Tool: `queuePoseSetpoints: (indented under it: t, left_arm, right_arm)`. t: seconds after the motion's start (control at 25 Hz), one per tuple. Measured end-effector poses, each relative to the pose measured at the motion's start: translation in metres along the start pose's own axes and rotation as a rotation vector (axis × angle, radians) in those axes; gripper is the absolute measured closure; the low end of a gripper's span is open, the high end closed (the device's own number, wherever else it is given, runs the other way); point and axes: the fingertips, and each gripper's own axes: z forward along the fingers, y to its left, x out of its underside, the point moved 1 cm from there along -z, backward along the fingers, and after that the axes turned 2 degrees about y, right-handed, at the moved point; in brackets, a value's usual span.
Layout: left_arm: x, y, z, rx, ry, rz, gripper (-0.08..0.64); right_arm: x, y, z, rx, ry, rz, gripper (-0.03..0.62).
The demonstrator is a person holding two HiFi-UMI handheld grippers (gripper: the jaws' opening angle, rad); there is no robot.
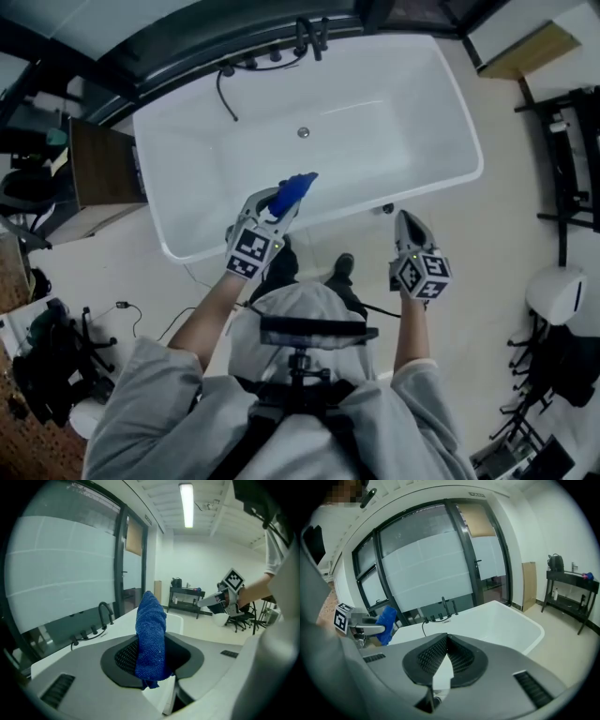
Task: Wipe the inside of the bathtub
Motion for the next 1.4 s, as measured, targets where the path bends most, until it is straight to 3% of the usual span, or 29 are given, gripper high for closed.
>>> queuePoseSetpoints:
  t: [0.24,0.68,1.08,1.4]
  left_arm:
    - [-0.010,-0.011,-0.033,-0.170,-0.051,-0.084,0.431]
    - [-0.021,-0.073,-0.073,-0.348,-0.053,-0.110,0.430]
    - [0.009,-0.078,-0.123,-0.370,-0.049,-0.147,0.428]
    - [0.048,-0.042,-0.175,-0.389,-0.058,-0.182,0.428]
  right_arm:
    - [0.008,-0.019,-0.016,-0.046,-0.006,-0.038,0.586]
    - [0.012,-0.030,-0.049,-0.203,-0.034,-0.088,0.587]
    - [0.009,0.003,-0.068,-0.186,-0.073,-0.131,0.588]
    - [0.017,0.034,-0.068,-0.115,-0.061,-0.151,0.588]
